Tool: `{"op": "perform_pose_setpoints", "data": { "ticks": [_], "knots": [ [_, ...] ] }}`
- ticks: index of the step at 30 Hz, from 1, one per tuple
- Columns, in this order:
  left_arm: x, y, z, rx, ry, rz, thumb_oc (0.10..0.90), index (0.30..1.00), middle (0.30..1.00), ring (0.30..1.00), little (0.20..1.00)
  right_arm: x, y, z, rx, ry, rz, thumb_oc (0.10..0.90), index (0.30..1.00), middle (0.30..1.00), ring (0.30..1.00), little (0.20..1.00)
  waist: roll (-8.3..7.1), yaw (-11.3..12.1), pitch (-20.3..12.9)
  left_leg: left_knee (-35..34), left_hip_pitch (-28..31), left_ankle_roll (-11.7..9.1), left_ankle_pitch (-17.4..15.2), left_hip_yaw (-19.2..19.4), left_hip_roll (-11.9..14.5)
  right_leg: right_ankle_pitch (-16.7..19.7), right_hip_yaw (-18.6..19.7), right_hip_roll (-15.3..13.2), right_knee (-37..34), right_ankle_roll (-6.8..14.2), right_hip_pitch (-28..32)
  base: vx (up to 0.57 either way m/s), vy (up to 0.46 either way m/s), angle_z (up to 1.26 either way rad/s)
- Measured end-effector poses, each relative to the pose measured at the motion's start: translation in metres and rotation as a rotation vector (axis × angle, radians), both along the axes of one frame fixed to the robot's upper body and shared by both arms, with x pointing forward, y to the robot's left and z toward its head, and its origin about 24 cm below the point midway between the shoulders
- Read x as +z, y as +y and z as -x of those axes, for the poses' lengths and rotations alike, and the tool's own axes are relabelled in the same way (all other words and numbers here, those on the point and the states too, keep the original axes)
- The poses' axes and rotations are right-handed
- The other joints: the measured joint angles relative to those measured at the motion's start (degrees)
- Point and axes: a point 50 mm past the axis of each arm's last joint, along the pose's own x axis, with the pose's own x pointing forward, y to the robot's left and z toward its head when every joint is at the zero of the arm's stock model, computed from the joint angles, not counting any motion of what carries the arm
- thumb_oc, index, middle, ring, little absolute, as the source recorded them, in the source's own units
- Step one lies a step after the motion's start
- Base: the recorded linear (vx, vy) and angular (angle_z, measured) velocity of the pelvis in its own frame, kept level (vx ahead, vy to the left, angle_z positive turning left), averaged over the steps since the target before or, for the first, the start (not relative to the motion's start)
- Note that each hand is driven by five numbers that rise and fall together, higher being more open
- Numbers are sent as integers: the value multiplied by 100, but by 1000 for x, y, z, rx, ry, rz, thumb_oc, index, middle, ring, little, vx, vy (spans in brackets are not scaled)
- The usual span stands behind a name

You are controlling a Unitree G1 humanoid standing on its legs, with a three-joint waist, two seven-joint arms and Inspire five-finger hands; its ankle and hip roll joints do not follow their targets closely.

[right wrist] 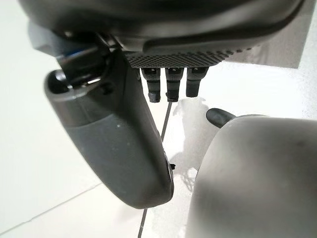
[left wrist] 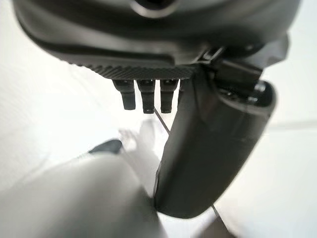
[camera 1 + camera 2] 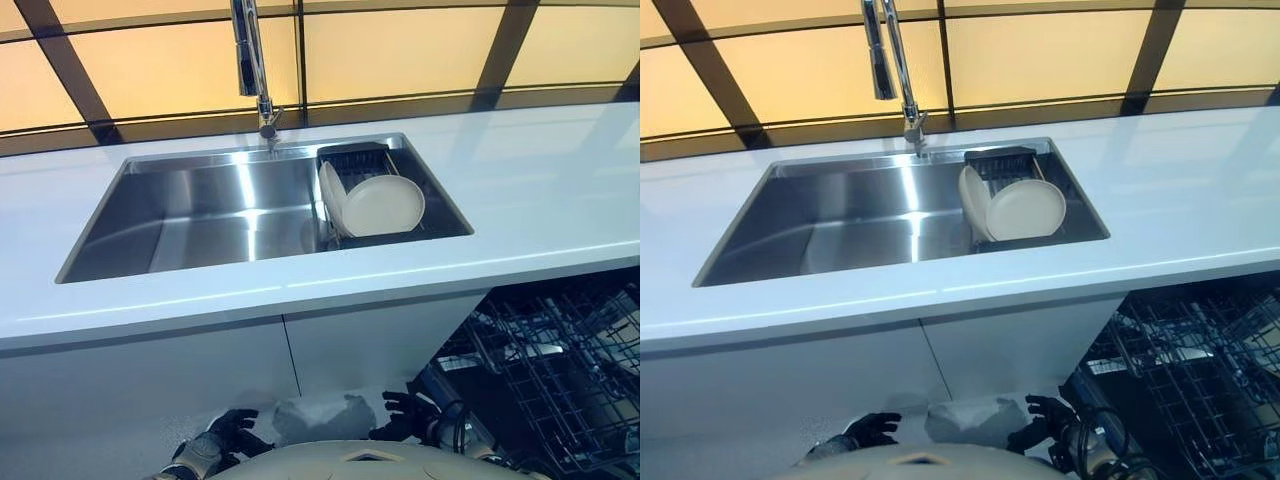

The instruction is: Pick up plates and place into dishwasher.

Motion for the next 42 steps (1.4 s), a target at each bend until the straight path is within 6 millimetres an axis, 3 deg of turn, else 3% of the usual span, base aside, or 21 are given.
{"op": "perform_pose_setpoints", "data": {
  "ticks": [8, 10, 12, 13, 14, 15, 20, 27, 31, 36, 38, 39, 42],
  "knots": [
    [26, -10, -38, -151, -152, 237, 800, 900, 900, 900, 900, 14, -19, -9, 23, -76, -3, 800, 900, 900, 900, 900, 209, -217, 114, -4, 10, -2, -1, 57, 8, 7, 46, 15, -5, 12, -5, -3, 17, -2],
    [47, -17, -53, -297, -207, 312, 800, 900, 900, 900, 900, 21, -26, -11, 44, -91, 6, 800, 900, 900, 900, 900, 247, -225, 177, -7, 16, 1, -3, 93, 3, 13, 71, 14, -6, 23, -7, -21, 35, -8],
    [85, -21, -73, -489, -286, 376, 800, 900, 900, 900, 900, 34, -30, -16, 89, -119, -6, 800, 900, 900, 900, 900, 263, -254, 253, -8, 33, -4, 1, 128, 1, 21, 112, 16, -2, 34, -7, -16, 18, -8],
    [113, -20, -85, -591, -343, 414, 800, 900, 900, 900, 900, 42, -31, -20, 109, -151, -19, 800, 900, 900, 900, 900, 268, -287, 262, -8, 42, -8, 3, 131, 9, 24, 121, 18, -1, 38, 1, -6, 12, -6],
    [126, -20, -90, -641, -362, 413, 800, 900, 900, 900, 900, 45, -30, -21, 114, -159, -21, 800, 900, 900, 900, 900, 268, -293, 262, -8, 52, -9, 3, 131, 9, 25, 130, 21, -2, 38, 6, 6, 12, -5],
    [152, -23, -95, -738, -393, 439, 800, 900, 900, 900, 900, 50, -31, -22, 117, -181, -24, 800, 900, 900, 900, 900, 258, -316, 268, -9, 57, -10, 3, 128, 7, 23, 136, 23, -1, 40, 11, 0, 0, 0],
    [205, -45, -100, -889, -471, 662, 800, 900, 900, 900, 900, 44, -37, -13, 71, -148, -13, 800, 900, 900, 900, 900, 274, -339, 261, -10, 113, 12, -23, 100, 0, 19, 108, 6, -22, 46, 78, 26, -3, 3],
    [277, -59, -122, -955, -668, 927, 800, 900, 900, 900, 900, 42, -32, -2, 82, -123, -38, 800, 900, 900, 900, 900, 271, -363, 253, -8, 102, 0, -16, 97, 3, 17, 77, 5, -13, 44, 80, 7, -7, 2],
    [298, -67, -128, -949, -699, 1078, 800, 900, 900, 900, 900, 39, -22, 0, 104, -109, -57, 800, 900, 900, 900, 900, 258, -434, 236, -6, 124, -13, -8, 113, -4, 18, 121, 6, 0, 45, 81, 10, -3, -5],
    [308, -77, -128, -844, -672, 1342, 800, 900, 900, 900, 900, 38, -21, -2, 101, -107, -58, 800, 900, 900, 900, 900, 264, -555, 228, -4, 141, -14, -8, 133, -8, 20, 153, 10, 1, 44, 83, 5, 0, -3],
    [310, -78, -129, -826, -679, 1370, 800, 900, 900, 900, 900, 38, -21, -2, 100, -107, -58, 800, 900, 900, 900, 900, 264, -563, 227, -5, 143, -14, -8, 134, -7, 21, 154, 10, 1, 44, 83, 0, 0, 0],
    [319, -82, -134, -729, -752, 1458, 800, 900, 900, 900, 900, 36, -20, -2, 95, -103, -61, 800, 900, 900, 900, 900, 255, -564, 220, -5, 147, -15, -7, 140, -6, 21, 159, 14, 2, 46, 85, 0, 0, 0],
    [333, -74, -149, -524, -916, 1482, 800, 900, 900, 900, 900, 35, -14, -1, 97, -98, -88, 800, 900, 900, 900, 900, 242, -578, 166, -6, 149, -16, -9, 138, 6, 23, 165, 29, 1, 43, 85, -2, -11, -1]
  ]
}}
